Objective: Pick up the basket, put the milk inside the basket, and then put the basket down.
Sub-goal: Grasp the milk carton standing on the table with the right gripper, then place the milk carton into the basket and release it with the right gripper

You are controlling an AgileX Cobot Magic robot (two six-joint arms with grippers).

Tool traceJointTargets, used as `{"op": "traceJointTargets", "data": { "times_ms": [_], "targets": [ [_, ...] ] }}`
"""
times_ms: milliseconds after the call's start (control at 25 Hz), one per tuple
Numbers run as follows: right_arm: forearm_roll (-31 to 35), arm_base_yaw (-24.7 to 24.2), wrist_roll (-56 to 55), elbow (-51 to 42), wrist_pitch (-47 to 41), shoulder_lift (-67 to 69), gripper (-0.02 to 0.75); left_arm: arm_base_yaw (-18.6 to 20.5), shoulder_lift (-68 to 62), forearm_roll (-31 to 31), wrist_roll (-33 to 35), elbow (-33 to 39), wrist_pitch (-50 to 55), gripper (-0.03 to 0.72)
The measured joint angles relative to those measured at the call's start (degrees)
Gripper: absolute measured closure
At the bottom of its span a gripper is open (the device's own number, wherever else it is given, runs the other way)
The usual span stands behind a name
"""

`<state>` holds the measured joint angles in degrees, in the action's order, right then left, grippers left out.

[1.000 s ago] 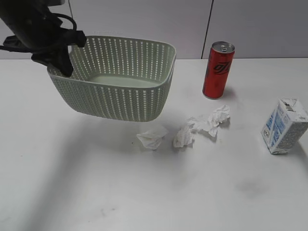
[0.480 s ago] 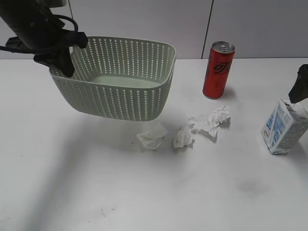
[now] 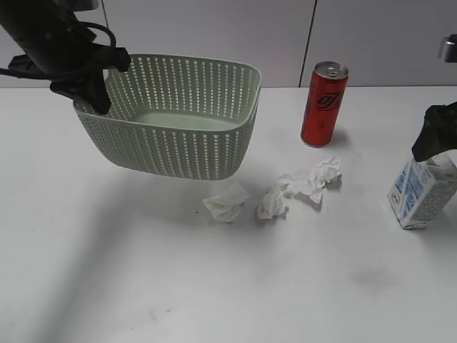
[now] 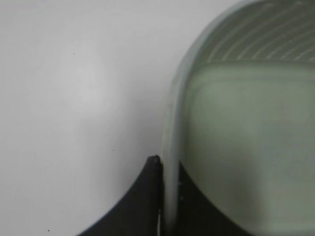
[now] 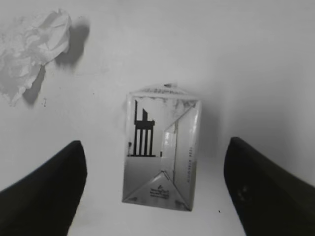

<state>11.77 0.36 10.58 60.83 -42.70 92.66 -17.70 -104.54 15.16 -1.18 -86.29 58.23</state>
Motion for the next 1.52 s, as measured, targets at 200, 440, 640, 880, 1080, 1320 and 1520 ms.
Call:
{"op": "traceJointTargets", "data": {
  "times_ms": [200,440,640,880,1080,1320,1520],
  "targets": [
    [-0.18,0.25,0.1,0.0,2.11,3.13,0.073,0.0,0.0,0.0,0.0,0.0,0.11,0.703],
    [-0.25,0.26,0.1,0.0,4.06,7.31,0.09,0.0,0.0,0.0,0.0,0.0,0.23,0.703],
    [0.43,0.26,0.17,0.0,4.55,10.78,0.194,0.0,0.0,0.0,0.0,0.0,0.29,0.703],
    [1.03,0.31,0.17,0.63,4.32,11.78,0.374,0.0,0.0,0.0,0.0,0.0,0.29,0.703],
    [1.42,0.31,0.17,4.22,-0.9,12.07,0.377,0.0,0.0,0.0,0.0,0.0,0.06,0.703],
    [1.93,0.31,0.23,11.78,-10.29,12.07,0.377,0.0,0.0,0.0,0.0,0.0,-0.81,0.703],
    [3.92,1.44,0.23,19.15,-18.71,12.07,0.377,0.0,0.0,0.0,0.0,0.0,-0.95,0.703]
  ]
}}
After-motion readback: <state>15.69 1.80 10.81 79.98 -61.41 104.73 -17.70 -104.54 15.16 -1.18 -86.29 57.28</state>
